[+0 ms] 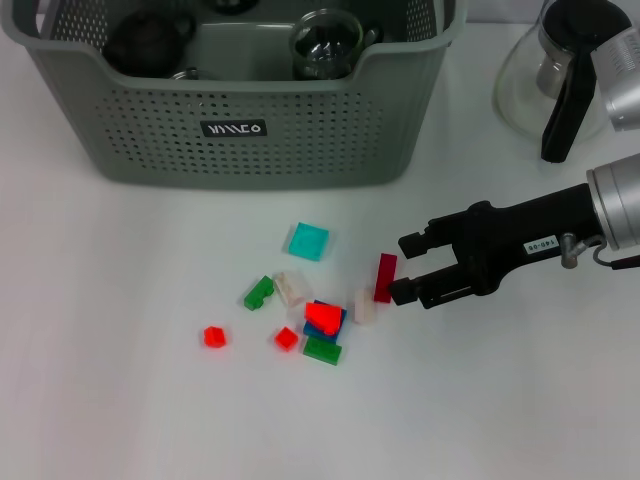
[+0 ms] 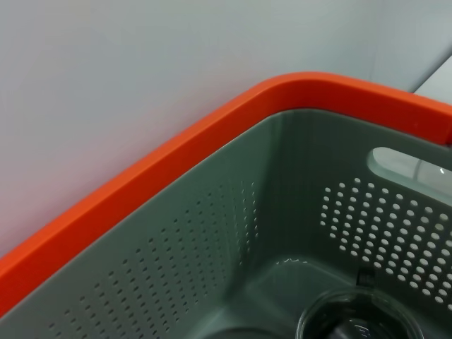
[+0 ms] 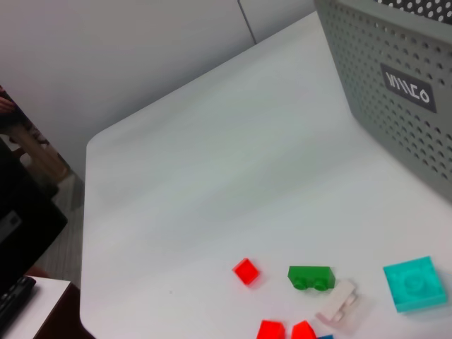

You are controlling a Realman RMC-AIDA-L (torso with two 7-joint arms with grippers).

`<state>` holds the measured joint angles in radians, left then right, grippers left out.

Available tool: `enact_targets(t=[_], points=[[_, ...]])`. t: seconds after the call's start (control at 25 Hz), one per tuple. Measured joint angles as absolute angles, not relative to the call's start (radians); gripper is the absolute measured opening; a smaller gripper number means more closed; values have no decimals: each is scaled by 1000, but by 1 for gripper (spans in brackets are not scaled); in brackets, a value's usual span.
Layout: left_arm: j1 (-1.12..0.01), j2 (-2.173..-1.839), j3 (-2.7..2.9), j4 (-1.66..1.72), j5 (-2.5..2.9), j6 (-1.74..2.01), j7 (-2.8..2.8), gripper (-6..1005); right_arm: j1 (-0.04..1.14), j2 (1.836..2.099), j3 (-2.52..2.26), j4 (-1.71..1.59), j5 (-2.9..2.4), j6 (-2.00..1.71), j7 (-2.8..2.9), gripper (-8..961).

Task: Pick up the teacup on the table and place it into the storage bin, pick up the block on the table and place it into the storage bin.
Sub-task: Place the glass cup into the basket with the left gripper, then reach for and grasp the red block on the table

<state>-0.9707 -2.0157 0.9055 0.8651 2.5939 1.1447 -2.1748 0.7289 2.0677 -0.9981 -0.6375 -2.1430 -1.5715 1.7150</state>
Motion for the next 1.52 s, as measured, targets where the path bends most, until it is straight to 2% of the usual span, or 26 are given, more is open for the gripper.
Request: enact_targets(t=[0.2, 0.4, 0.64, 0.96, 1.08, 1.32, 1.4, 1.52], points=[[-966, -2021, 907, 867, 2595, 1130, -2183, 110, 726, 2068, -1006, -643, -2143, -1573, 1717, 791], [-957, -2021, 899, 883, 2596, 1127, -2189, 288, 727, 2064, -1007, -645, -2143, -1572, 1718, 790], [-895, -2020, 885, 1024, 2570, 1178, -2226, 527, 735, 2055, -1006, -647, -2143, -1572, 1718, 791], [-736, -2021, 763, 1238, 2123, 1663, -2033, 849, 739, 2027, -1001, -650, -2143, -1577, 1715, 790], [-671, -2036, 758, 1232, 1992, 1834, -1878, 848, 743, 2017, -1004, -651, -2143, -1578, 1707, 790], [-547, -2120, 785, 1226, 1983, 1951, -1612, 847, 748, 2009, -1025, -671, -2146, -1580, 1700, 790], [-499, -2144, 802, 1206, 2023, 1912, -1537, 847, 748, 2011, -1031, -691, -2160, -1580, 1700, 790], [-483, -2151, 803, 1184, 2050, 1881, -1508, 848, 751, 2025, -1033, -711, -2204, -1568, 1698, 791]])
